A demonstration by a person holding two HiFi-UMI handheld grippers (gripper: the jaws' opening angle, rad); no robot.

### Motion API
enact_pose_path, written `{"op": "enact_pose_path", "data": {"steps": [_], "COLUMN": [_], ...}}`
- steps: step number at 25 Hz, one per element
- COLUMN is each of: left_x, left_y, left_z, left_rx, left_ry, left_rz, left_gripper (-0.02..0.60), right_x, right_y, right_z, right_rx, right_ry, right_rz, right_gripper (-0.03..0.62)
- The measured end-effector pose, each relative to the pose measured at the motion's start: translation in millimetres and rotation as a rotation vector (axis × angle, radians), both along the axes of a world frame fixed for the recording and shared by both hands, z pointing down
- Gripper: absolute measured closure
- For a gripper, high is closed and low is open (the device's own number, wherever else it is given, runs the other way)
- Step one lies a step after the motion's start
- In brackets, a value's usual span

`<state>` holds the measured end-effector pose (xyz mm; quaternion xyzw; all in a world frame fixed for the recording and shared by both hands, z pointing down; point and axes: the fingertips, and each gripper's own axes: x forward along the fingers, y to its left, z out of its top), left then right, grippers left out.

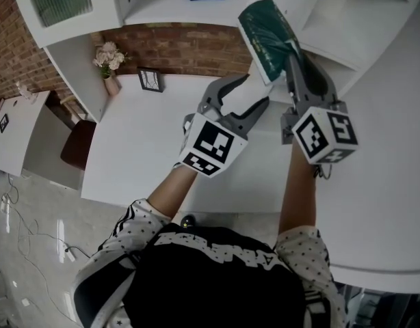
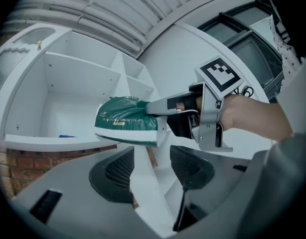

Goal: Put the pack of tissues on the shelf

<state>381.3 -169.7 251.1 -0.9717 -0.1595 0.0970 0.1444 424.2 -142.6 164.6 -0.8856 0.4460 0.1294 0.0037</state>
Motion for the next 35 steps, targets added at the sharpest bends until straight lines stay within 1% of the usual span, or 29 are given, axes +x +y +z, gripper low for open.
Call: {"op": "enact_pose_path", "data": {"steps": [3,5,7,8,17,26,35], "left_x": [8.2,11.6,14.9,17.1,33.6,44.8,49.8], "left_y": [-3.8,-6.6,-9.5,-10.5,-15.6,-21.0,-24.5], "left_z": [-6.7,-13.4,-21.7,-25.2,-37.9,-46.2,-57.8], "left_rx": [0.004,-0.007,-0.017,-0.017,0.005,0.003,0.000], "left_ry": [0.014,0.030,0.051,0.058,0.067,0.072,0.095], "left_rz": [-0.003,-0.002,-0.002,-0.002,0.006,0.002,-0.012], "left_gripper": [0.322,0.328,0.373,0.384,0.428,0.451,0.470], "right_x": [4.5,5.8,7.8,9.5,21.7,32.9,35.3], "right_y": [-4.1,-7.8,-11.4,-12.5,-19.3,-23.1,-22.0], "right_z": [-2.7,-4.7,-7.0,-8.3,-18.0,-26.9,-36.7], "right_rx": [-0.003,-0.009,-0.013,-0.012,0.002,0.024,0.055], "right_ry": [0.005,0.009,0.011,0.010,0.006,0.005,0.027], "right_rz": [0.010,0.017,0.020,0.021,0.030,0.010,-0.008], "right_gripper": [0.507,0.506,0.503,0.502,0.493,0.453,0.433]}}
